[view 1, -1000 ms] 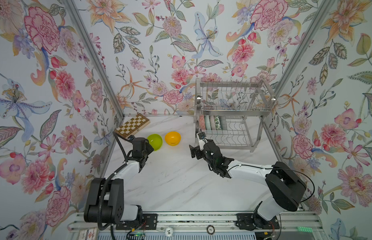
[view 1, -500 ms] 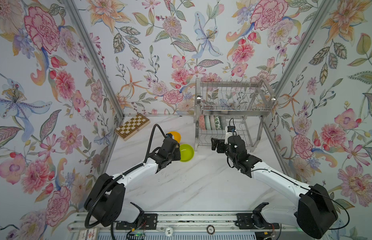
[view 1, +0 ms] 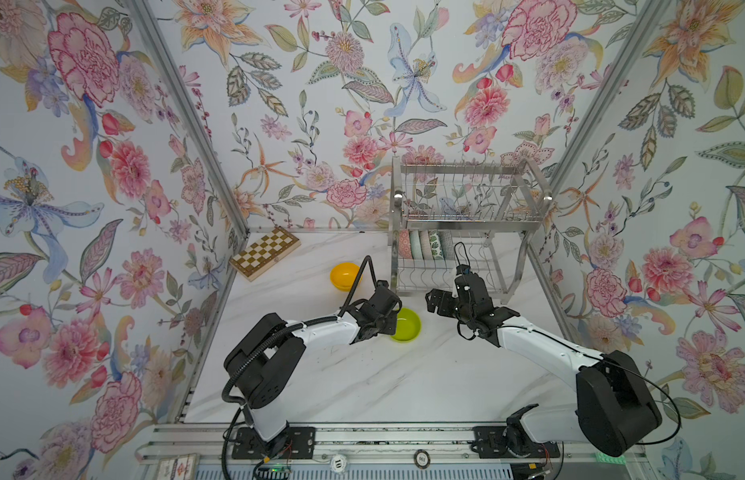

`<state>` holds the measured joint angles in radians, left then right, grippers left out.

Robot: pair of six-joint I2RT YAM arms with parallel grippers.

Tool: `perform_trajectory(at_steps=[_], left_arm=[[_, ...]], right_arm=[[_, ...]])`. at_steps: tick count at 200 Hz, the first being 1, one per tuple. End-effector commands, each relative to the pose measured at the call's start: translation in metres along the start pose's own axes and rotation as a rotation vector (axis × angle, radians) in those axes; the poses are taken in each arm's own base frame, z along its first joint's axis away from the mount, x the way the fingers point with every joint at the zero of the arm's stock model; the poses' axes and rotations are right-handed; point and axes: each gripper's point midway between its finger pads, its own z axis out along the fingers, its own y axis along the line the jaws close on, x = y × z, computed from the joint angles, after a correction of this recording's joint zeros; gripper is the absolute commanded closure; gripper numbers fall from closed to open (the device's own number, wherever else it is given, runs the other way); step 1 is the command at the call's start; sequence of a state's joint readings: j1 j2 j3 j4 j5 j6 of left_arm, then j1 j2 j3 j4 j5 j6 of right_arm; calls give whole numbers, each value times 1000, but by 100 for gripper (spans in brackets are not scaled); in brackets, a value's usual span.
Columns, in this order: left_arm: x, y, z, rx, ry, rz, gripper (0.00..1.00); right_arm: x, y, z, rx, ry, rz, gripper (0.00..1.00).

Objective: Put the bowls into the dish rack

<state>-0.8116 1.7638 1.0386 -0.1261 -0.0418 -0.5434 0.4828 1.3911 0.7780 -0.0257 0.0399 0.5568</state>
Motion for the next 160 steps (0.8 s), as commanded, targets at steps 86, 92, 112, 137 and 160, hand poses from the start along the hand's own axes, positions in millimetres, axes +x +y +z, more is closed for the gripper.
perform_trajectory(at_steps=[86,92,112,137,160], left_arm=[[-20,-2,-5,-50,-71,25,78],[-23,-1,-8,-55,-80,31,75],[-32,2,-19,-80,-110,53,67],[-45,8,-38,-107,-163,71,63],[-55,22,-58,-159,-217,82,60]], right_arm=[[46,29,17,-45,149,-19,19],[48,30,18,-40,152,-24,20],[55,35,21,-38,168,-39,22],[66,38,28,-30,200,-57,26],[70,36,30,-16,210,-59,31]])
